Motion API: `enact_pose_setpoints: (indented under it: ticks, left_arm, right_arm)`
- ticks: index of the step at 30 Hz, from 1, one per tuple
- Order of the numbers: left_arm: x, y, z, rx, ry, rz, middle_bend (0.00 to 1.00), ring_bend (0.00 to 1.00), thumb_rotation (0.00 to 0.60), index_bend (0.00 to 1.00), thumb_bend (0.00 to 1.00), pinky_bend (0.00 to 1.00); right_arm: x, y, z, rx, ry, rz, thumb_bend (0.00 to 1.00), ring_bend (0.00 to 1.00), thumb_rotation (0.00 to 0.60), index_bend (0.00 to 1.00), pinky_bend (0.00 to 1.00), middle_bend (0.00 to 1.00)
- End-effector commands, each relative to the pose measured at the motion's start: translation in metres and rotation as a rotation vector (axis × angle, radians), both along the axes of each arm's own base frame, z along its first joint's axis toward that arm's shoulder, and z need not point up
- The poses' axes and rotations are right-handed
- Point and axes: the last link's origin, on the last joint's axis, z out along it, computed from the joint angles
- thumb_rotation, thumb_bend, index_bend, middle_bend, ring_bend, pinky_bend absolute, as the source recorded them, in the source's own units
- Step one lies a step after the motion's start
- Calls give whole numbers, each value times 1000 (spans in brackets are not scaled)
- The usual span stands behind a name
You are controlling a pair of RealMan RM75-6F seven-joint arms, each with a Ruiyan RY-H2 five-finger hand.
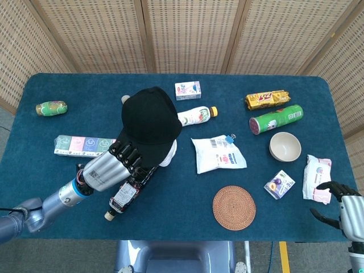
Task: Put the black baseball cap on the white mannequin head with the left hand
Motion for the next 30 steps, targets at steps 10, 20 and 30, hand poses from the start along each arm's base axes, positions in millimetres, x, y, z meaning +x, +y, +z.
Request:
enact_pose_setpoints:
  ticks: [10,20,30]
  left_arm:
    - [-5,-7,0,-2,12,81,487,382,600,583,264,647]
    - [-12,-21,1,-3,81,266,311,210,600,334,200,515]
    - [-26,-33,21,-10,79,403,199,120,600,197,177,442]
  right_arm:
    - [0,0,0,0,-5,1,81,443,600,398,507,421]
    - [0,1,1,-2,-15,9,82,443,600,397,508,421]
    - [1,-3,0,3,-19,20,83,443,600,398,507,421]
